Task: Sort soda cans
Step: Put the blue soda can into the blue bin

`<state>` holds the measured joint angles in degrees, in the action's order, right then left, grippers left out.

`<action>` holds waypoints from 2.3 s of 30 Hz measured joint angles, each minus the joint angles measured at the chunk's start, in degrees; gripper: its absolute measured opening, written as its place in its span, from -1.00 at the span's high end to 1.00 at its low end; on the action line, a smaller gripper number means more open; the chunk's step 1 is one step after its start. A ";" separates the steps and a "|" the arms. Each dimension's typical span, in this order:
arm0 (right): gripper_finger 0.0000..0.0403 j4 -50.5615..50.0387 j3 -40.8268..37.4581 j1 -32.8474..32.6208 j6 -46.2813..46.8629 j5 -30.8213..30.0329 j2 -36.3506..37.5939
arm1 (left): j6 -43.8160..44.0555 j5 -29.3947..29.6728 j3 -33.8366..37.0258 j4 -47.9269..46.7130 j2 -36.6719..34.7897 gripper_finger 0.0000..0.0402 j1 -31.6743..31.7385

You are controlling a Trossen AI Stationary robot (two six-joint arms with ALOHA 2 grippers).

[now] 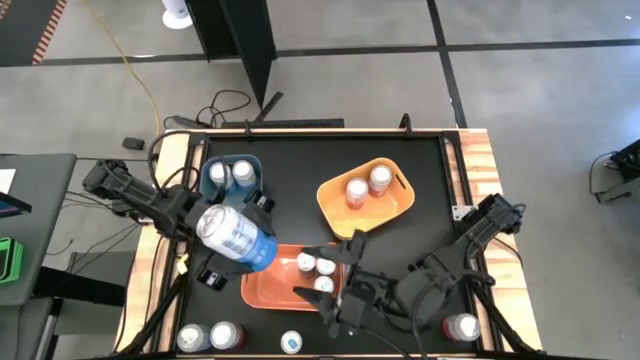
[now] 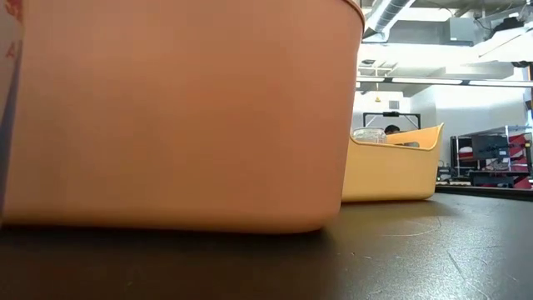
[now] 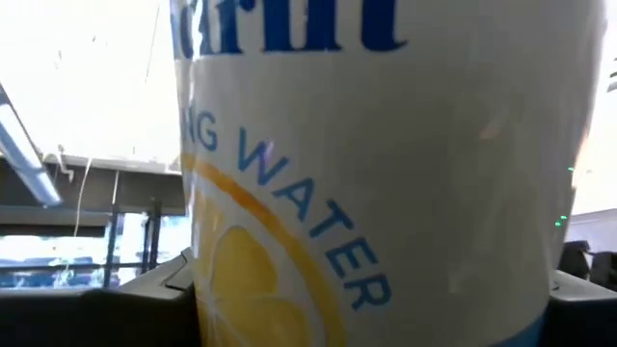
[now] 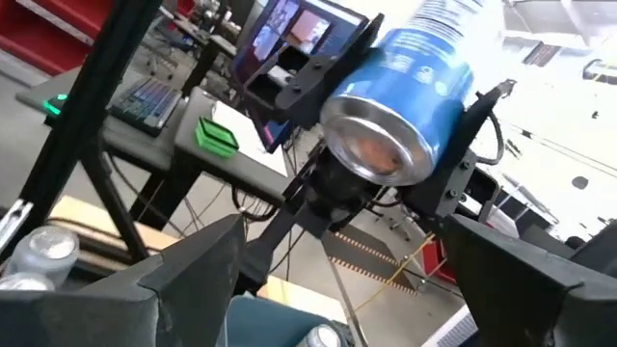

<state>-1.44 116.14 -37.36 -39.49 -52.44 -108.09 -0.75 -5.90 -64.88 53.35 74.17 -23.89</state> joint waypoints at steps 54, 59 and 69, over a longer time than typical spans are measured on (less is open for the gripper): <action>-0.83 -19.31 -0.04 11.15 24.66 31.52 3.74 | -33.14 -7.24 0.00 -35.46 -4.38 -0.37 0.34; -0.83 -25.51 0.07 9.32 23.80 25.44 5.97 | -30.68 11.47 0.00 -46.61 -7.30 -0.37 0.34; -0.83 -26.50 -2.10 11.99 21.16 18.28 5.95 | -30.98 30.67 0.24 -48.35 -4.37 -0.37 1.75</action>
<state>-27.94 114.04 -25.37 -18.33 -34.15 -102.15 -31.73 24.77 -64.64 5.00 69.80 -22.14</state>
